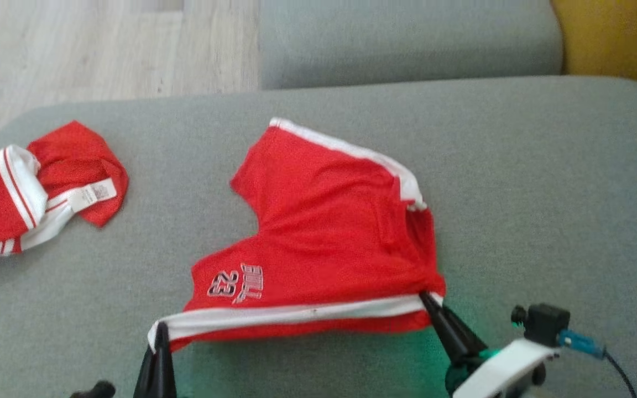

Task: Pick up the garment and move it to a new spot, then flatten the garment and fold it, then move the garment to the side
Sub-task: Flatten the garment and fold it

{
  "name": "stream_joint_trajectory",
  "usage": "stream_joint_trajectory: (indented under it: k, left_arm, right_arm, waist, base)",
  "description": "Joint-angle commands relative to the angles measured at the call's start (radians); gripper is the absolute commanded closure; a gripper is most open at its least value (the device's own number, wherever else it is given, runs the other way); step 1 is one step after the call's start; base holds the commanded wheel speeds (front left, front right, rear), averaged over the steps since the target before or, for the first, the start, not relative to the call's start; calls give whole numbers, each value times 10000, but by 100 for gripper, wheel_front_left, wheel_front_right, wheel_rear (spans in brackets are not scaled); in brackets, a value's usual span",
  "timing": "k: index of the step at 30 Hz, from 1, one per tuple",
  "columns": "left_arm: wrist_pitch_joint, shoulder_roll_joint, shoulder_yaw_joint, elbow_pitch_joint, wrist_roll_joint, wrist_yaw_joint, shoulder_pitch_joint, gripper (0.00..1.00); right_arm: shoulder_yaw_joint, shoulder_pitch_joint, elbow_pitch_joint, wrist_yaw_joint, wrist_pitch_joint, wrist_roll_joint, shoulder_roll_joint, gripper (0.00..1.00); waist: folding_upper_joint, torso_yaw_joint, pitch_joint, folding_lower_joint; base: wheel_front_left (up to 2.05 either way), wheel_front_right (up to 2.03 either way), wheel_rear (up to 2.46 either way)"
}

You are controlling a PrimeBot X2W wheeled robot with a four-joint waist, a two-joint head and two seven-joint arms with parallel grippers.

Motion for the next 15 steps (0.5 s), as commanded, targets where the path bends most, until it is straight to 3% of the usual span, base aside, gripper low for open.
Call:
stream_joint_trajectory:
  k: [1,7,15]
  left_arm:
    - [-51,13,444,-615,150,-53,-137,100]
    - [-51,578,-322,-970,269,-54,-880,100]
    - [783,2311,-2448,-129,-878,-55,-5260,100]
  right_arm:
    - [-75,8,-564,39,-136,-39,-167,100]
    - [-445,74,-1048,39,-86,191,-28,100]
    - [-1338,-1399,-908,39,283,675,940,100]
  waist:
    - [-1,9,-136,4]
    - [-1,-121,124,4]
    - [-1,-627,1412,4]
  base:
    - [0,0,0]
    - [0,0,0]
    - [0,0,0]
